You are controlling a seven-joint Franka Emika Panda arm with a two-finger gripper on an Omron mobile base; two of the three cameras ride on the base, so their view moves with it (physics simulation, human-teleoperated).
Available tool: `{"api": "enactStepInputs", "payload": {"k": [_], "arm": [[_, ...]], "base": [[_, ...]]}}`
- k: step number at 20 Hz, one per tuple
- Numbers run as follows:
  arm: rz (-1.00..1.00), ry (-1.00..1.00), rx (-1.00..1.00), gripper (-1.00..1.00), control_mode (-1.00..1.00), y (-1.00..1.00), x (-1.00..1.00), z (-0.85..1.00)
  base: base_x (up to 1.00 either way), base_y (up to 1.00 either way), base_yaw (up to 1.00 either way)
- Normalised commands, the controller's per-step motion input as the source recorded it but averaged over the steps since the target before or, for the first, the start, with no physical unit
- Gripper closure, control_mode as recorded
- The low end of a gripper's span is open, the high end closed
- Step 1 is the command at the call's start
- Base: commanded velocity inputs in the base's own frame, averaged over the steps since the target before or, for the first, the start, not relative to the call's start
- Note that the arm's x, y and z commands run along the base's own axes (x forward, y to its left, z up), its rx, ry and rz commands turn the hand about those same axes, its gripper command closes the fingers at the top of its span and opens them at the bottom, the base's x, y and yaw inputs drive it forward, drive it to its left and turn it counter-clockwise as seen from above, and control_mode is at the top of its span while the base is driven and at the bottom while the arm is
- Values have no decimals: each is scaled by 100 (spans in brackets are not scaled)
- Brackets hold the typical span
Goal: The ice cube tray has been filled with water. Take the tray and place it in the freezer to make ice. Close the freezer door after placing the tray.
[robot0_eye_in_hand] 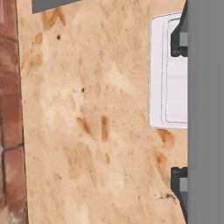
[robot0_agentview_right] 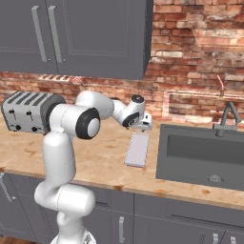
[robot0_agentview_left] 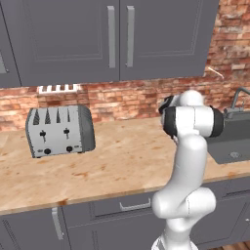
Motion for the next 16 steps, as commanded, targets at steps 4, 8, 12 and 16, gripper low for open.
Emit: {"api": "enactStepInputs", "payload": {"k": [4, 8, 12, 16], "arm": [[0, 0, 0, -100, -100, -1, 28, -24], [0, 0, 0, -100, -100, -2, 26, -21], [0, 0, 0, -100, -100, -4, 22, -15], [0, 0, 0, -100, -100, -6, 19, -15]], "base": [[0, 0, 0], [0, 0, 0], [0, 0, 0], [0, 0, 0]]}}
